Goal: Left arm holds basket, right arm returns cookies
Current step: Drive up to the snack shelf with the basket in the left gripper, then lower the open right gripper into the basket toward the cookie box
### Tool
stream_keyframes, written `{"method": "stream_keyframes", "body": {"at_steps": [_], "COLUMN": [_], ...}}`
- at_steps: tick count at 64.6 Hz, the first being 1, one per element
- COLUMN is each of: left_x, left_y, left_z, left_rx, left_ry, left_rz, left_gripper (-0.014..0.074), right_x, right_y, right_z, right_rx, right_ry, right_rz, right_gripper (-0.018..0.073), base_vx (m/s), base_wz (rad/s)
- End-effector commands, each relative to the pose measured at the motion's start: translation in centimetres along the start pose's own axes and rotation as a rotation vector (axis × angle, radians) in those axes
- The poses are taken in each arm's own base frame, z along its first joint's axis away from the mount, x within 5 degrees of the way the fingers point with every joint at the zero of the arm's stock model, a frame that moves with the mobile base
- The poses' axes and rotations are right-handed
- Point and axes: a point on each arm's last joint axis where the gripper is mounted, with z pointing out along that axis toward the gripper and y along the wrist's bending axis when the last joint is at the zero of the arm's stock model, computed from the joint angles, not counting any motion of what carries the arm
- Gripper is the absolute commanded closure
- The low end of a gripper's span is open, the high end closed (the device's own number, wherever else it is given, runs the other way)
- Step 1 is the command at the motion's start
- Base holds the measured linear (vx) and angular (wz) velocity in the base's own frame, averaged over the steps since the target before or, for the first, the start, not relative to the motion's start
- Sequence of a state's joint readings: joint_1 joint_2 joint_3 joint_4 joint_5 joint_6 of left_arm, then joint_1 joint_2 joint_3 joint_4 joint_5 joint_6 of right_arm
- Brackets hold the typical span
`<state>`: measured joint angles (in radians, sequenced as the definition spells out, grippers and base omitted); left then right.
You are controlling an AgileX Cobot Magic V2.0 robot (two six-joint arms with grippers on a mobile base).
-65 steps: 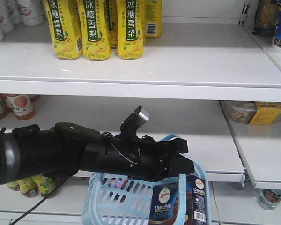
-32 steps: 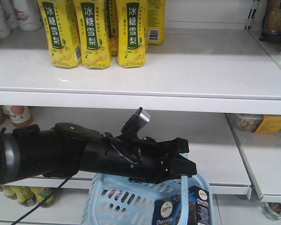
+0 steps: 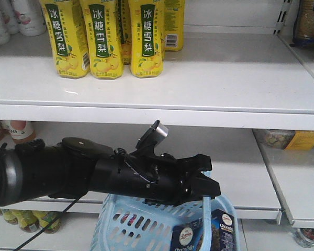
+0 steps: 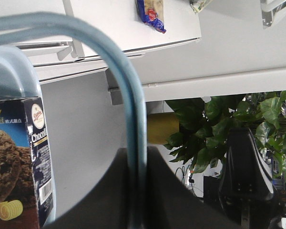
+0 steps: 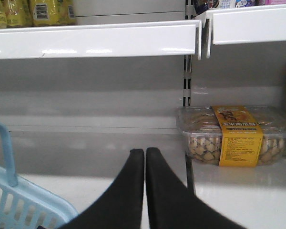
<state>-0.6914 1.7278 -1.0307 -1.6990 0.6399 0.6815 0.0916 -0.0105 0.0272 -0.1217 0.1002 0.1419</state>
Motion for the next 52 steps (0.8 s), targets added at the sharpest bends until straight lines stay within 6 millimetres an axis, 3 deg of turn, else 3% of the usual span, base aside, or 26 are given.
{"method": "stream_keyframes", "body": {"at_steps": [1, 52], "left_x": [-0.44, -0.44], "left_y": [-3.07, -3.07], "left_z": [-1.38, -1.38], "left_rx": [0.107, 0.107], "left_ry": [-0.050, -0.050], "left_rz": [0.028, 0.028], "left_gripper": [0.0603, 0.0603], "right_x": [-0.63, -0.68], "right_y": [0.10, 0.11], "right_z": [-0.10, -0.11], "right_rx": [-0.011, -0.012], "right_ry": [-0.083, -0.089], "right_rz": [-0.011, -0.011], "right_gripper": [0.0567, 0.0567], "base_vx": [0.00, 0.00], "base_wz": [0.00, 0.00]}}
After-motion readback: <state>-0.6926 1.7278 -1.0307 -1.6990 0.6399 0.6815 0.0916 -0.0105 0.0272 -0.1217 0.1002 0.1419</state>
